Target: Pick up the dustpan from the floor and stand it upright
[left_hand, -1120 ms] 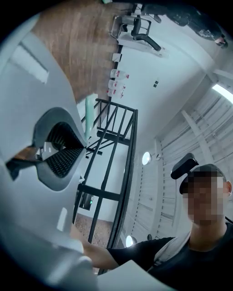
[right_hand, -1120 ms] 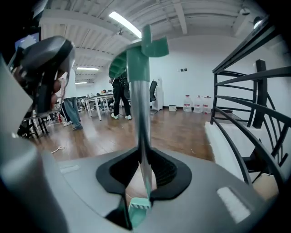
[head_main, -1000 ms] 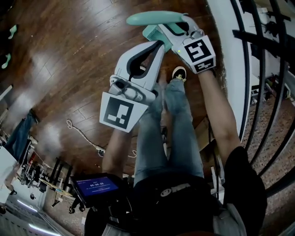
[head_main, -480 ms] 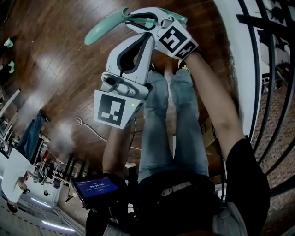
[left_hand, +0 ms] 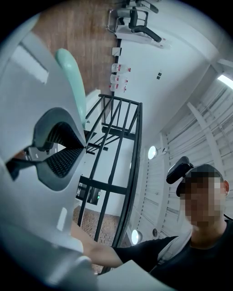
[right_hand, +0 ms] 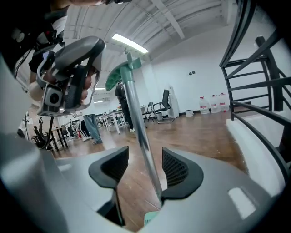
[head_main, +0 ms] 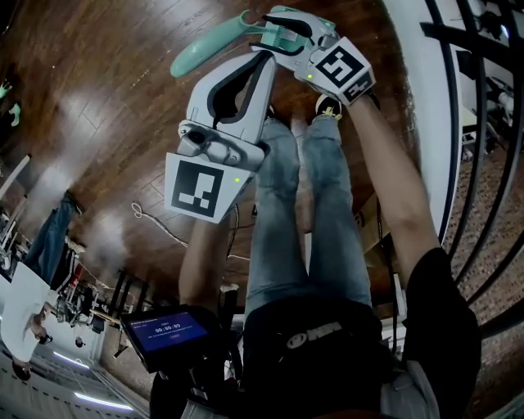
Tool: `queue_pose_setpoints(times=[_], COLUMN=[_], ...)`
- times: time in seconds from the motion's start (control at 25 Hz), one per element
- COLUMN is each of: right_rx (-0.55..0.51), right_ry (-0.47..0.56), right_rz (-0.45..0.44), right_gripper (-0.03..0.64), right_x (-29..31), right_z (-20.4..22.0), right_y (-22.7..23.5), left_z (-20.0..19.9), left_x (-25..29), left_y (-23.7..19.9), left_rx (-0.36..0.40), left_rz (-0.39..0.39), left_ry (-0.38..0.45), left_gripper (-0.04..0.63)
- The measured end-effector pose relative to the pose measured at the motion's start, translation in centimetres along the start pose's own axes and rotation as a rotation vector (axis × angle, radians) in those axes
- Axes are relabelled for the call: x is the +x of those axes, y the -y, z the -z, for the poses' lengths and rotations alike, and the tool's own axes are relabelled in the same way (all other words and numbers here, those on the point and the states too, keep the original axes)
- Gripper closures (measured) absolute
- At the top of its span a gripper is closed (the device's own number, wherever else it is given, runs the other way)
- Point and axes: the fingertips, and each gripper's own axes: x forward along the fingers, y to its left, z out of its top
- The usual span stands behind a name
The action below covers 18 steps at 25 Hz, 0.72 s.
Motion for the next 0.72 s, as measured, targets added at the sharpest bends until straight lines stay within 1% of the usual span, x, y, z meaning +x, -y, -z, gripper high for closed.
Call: queue_pose_setpoints(times=[0.12,0.2,0.32,0.4,0.44,0.48,0.52,0.56,0.64,0.72], right_rx=[0.021,0.047,0.065,0.053,0.04,0.023,0.0,-0.024,-0.065,-0.093], right_ry=[-0.025,-0.001,0.096,0.166,0.196,0.226,0.256,0.286,0.341,0.384], right_rz=[0.009,0.033,0.115,0.184,0.222,0.257,0.285,0.304,0.32,0.322], right_gripper=[0.379,0.384,0.413,0.435,0.471,0.53,0.578,0.606,0.612,0.612], right_x=[-1.6,-4.2,-9.4,-12.5,-13.7,-14.8,-15.8,-16.6,-17.9,-18.5], right_z=[1.2,0.1,-3.3,-6.0,-7.7,-9.7,-12.0,-14.2,-17.3,-18.0], right_y=[-0.8,-1.6,-2.3,-2.3,-2.1,-1.5,-0.6,0.3,1.5,2.4], left_z=[0.2,-0.7,-1.9,-2.8,-3.7,-4.9,-6.1,-7.2,-8.4,-8.0], left_x=[-0.7,-1.2,-1.7,-1.6,-1.3,-0.8,0.0,1.0,2.8,4.5], left_y=[0.4,1.2,2.3,2.8,3.0,3.1,3.0,2.9,2.9,2.9], left_rx=[0.0,-0.001,0.011,0.014,0.01,0.012,0.026,0.044,0.071,0.078], left_rz=[0.008,0.012,0.024,0.025,0.02,0.014,0.01,0.006,0.002,0.0], left_ry=[-0.001,-0.001,-0.003,0.016,0.03,0.039,0.04,0.038,0.066,0.115], left_gripper=[0.581,0.581,0.581,0.581,0.581,0.581,0.581,0.581,0.581,0.581])
